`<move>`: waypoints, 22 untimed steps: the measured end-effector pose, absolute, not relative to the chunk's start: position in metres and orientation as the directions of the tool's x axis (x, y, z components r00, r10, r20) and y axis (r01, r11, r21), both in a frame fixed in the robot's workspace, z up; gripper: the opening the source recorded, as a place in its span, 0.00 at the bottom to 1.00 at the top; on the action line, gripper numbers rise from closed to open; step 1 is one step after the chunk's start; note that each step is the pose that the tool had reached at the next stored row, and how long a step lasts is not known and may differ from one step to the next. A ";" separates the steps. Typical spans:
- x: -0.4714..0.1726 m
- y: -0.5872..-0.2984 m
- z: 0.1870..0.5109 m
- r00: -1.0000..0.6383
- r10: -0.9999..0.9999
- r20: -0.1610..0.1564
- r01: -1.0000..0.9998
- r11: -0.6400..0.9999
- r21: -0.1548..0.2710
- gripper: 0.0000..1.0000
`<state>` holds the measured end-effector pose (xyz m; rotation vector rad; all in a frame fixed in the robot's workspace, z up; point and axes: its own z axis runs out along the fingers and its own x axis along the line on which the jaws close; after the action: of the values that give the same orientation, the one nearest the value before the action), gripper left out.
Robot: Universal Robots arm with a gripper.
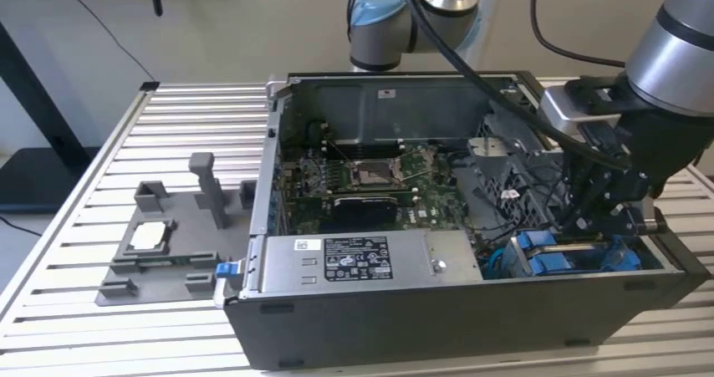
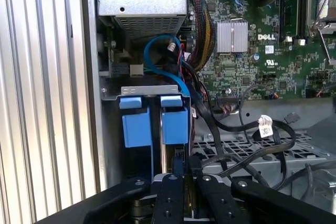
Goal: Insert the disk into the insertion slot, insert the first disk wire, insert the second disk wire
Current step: 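Insert the second disk wire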
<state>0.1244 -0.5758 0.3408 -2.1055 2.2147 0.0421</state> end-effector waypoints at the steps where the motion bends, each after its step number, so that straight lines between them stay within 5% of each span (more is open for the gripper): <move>1: 0.124 -0.576 0.340 -0.049 -0.996 -0.079 -0.998 0.052 -0.039 0.16; 22: 0.124 -0.576 0.346 -0.051 -0.996 -0.074 -0.998 0.054 -0.039 0.24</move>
<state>0.1244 -0.5758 0.3458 -2.1065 2.2207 0.0343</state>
